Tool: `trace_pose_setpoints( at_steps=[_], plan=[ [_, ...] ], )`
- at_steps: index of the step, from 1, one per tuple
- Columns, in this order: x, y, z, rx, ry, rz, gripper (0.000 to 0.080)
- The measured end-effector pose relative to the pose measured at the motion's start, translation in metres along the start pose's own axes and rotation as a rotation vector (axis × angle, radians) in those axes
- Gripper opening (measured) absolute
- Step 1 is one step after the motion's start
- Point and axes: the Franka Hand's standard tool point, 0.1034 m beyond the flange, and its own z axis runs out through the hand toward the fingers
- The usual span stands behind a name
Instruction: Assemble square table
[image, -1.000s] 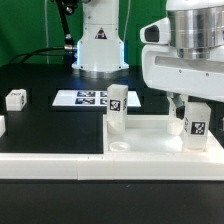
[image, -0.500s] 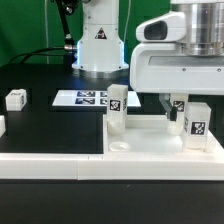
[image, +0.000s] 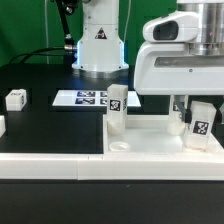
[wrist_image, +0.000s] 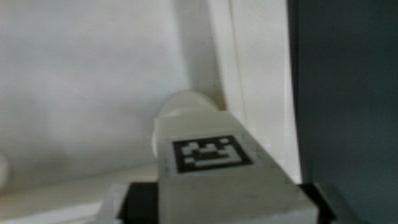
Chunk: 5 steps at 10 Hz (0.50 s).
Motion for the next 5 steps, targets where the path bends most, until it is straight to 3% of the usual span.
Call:
trace_pose_setpoints(
  at_steps=[2,5],
  plan=[
    [0.0007,0.0018,0.0002,-0.001,0.000,0.126,0.0293],
    [0.0023,0.0064,0.0008,0.014,0.000,0.638,0.0293]
  ],
)
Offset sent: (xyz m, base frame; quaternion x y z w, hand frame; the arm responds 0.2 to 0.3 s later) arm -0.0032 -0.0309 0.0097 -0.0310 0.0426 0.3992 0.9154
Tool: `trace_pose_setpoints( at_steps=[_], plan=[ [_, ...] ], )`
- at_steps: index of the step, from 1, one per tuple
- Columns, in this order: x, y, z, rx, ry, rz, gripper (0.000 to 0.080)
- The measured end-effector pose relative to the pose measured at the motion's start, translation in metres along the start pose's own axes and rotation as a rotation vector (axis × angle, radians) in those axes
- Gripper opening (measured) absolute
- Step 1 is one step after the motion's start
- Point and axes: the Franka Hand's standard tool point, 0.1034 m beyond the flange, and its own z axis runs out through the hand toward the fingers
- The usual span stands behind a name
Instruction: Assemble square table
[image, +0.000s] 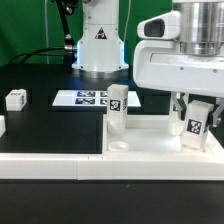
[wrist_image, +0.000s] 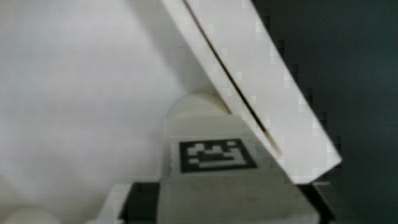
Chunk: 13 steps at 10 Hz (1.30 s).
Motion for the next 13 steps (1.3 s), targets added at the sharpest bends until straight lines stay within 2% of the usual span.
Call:
trace_pose_setpoints(
  at_steps=[3,5,7,8,9,10,11,13],
  plan=[
    [-0.0006,-0.0001,0.0037,0.079,-0.063,0.455,0.0293],
    [-0.0006,-0.0007,0.0033,0.082,-0.078,0.599,0.0293],
    [-0.0006,-0.0004,0.0040,0.082,-0.075,0.559,0.0293],
    [-0.0007,-0.0002,0.0040,0.080,-0.073,0.537,0.0478],
    [-0.0021,-0.0011,0.0028,0.065,-0.046,0.284,0.0478],
    [-0.0053,-0.0041,0.0024,0.061,-0.032,0.149,0.0609],
    [-0.0029,-0.0020,0.0034,0.059,-0.033,0.153,0.0642],
    [-0.0013,-0.0009,0.0034,0.059,-0.025,-0.016,0.0649]
  ],
)
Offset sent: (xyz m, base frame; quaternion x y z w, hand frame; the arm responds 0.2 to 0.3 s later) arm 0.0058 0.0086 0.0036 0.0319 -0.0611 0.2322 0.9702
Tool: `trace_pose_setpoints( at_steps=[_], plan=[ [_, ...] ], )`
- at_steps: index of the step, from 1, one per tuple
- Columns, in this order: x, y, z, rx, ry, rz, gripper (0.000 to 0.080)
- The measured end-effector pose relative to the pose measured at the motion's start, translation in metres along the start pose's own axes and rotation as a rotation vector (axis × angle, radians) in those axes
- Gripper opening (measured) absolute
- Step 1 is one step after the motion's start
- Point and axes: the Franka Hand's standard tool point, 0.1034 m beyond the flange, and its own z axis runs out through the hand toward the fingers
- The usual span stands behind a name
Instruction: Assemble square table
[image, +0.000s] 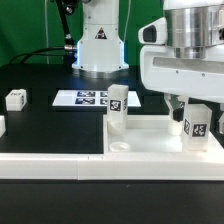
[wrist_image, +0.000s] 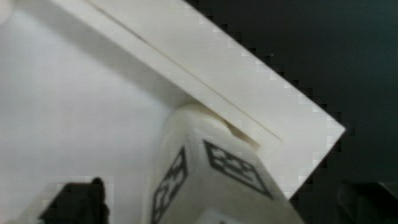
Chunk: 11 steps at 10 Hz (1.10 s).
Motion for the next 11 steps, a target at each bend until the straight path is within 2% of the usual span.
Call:
trace_pose_setpoints(
  at_steps=[1,2,4,6,7,8,9,10,11],
  plan=[
    [0.0014,0.0007,-0.0008,-0.011,0.005,-0.143,0.0649],
    [0.0066,0.0001,-0.0044,-0.034,0.023,-0.379,0.0649],
    [0.0081,-0.0018,-0.0070,-0.052,0.020,-0.704,0.0649],
    [0.0084,-0.0019,-0.0065,-0.051,0.023,-0.668,0.0647],
    [0.0085,-0.0018,-0.0065,-0.051,0.023,-0.670,0.0506],
    [0.0081,-0.0020,-0.0063,-0.048,0.022,-0.631,0.0506],
    [0.0080,-0.0018,-0.0061,-0.047,0.025,-0.531,0.0339],
    [0.0086,-0.0013,-0.0060,-0.047,0.026,-0.457,0.0290],
    [0.0090,-0.0009,-0.0059,-0.047,0.028,-0.395,0.0290]
  ],
)
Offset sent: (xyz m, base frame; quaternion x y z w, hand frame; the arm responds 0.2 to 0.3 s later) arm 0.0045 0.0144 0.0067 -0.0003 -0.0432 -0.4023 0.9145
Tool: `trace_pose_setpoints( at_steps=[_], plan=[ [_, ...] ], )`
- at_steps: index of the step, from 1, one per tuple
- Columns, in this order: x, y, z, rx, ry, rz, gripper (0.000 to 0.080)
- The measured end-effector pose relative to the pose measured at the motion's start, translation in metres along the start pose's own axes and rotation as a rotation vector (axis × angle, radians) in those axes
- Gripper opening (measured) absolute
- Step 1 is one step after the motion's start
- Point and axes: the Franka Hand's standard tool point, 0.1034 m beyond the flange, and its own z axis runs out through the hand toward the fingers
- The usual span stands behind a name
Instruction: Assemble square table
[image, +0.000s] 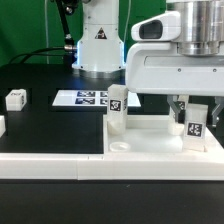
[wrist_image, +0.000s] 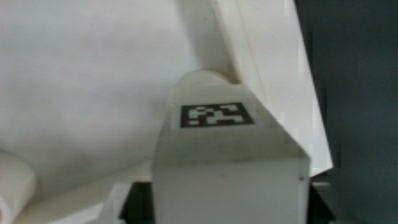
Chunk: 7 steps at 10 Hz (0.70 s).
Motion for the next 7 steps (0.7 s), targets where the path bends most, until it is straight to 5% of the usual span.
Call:
trace_pose_setpoints(
  at_steps=[3,7],
  plan=[
    [-0.0001,0.0040,0.0001,-0.007,-0.002,0.549,0.0290],
    [-0.0032,0.0053,0.0009,0.041,-0.080,1.185,0.0291]
  ],
)
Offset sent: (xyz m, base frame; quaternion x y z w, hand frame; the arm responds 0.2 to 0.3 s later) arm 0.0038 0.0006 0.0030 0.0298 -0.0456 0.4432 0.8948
